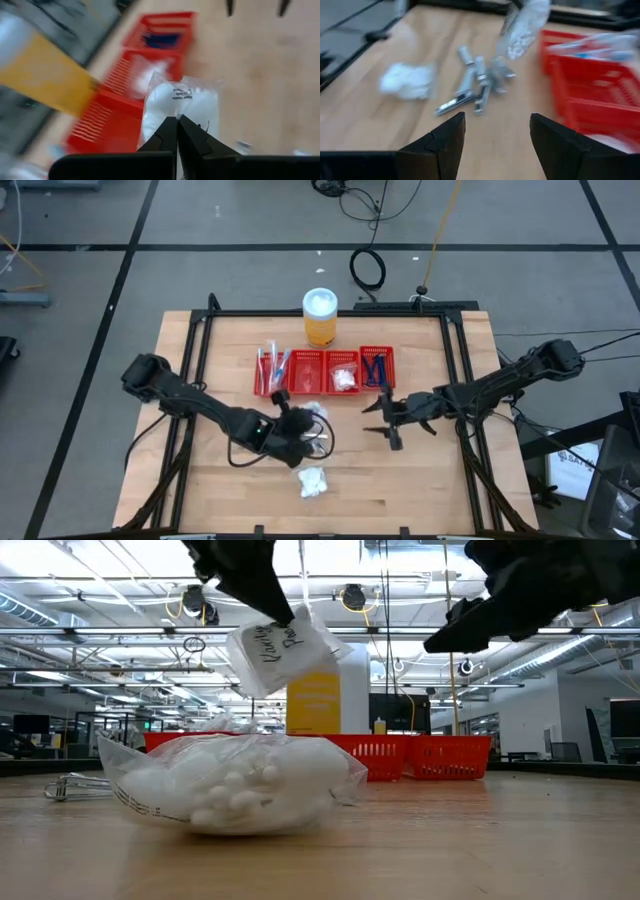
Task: Pick & Place Travel size toiletries
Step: Put the cotton pack into the middle right red basket
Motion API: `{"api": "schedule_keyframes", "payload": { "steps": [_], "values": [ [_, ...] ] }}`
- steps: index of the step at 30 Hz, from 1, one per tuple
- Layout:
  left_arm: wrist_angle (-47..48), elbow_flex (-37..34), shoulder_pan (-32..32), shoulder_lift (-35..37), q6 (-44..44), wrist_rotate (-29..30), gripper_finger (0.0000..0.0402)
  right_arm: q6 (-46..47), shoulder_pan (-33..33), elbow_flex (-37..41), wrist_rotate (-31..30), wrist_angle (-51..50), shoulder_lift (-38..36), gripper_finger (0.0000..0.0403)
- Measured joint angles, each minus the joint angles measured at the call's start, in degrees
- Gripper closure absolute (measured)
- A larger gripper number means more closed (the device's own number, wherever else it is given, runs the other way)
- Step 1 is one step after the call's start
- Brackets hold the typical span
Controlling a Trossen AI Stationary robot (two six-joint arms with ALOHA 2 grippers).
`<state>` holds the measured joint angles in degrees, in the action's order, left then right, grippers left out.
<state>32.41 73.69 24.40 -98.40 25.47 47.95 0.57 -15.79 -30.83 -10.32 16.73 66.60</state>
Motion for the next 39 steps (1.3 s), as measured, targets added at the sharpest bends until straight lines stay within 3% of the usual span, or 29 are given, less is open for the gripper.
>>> {"api": "schedule_keyframes", "payload": {
  "steps": [3, 5, 15, 19, 29, 32, 39],
  "values": [
    [-1.42, -0.07, -0.58, -0.47, -2.35, 6.05, 0.0400, 3.16, 0.04, 0.00, -3.58, 1.30, -1.40, 0.0193],
    [-4.24, -0.04, -1.46, -0.67, -4.50, 6.51, 0.0401, 4.22, 0.04, 0.47, -3.07, 4.08, -1.44, 0.0193],
    [-22.39, -0.04, -4.77, -0.82, -22.55, -5.45, 0.0401, 4.65, 1.86, 5.96, -2.92, 25.41, 3.39, 0.0193],
    [-25.32, -0.04, -5.91, -0.82, -24.83, -10.09, 0.0401, 5.02, 2.33, 6.01, -1.98, 27.65, 4.35, 0.0191],
    [-27.79, 0.00, -8.16, -1.62, -26.32, -11.06, 0.0401, 8.67, 4.16, 6.03, 0.12, 30.93, 8.13, 0.0164],
    [-30.02, 0.00, -8.88, -3.21, -28.14, -13.96, 0.0401, 8.64, 4.78, 6.03, 0.13, 33.22, 9.60, 0.0161],
    [-32.16, 0.00, -9.84, -5.56, -28.78, -16.62, 0.0401, 8.67, 5.38, 5.97, 0.22, 33.34, 10.17, 0.0191]
  ]
}}
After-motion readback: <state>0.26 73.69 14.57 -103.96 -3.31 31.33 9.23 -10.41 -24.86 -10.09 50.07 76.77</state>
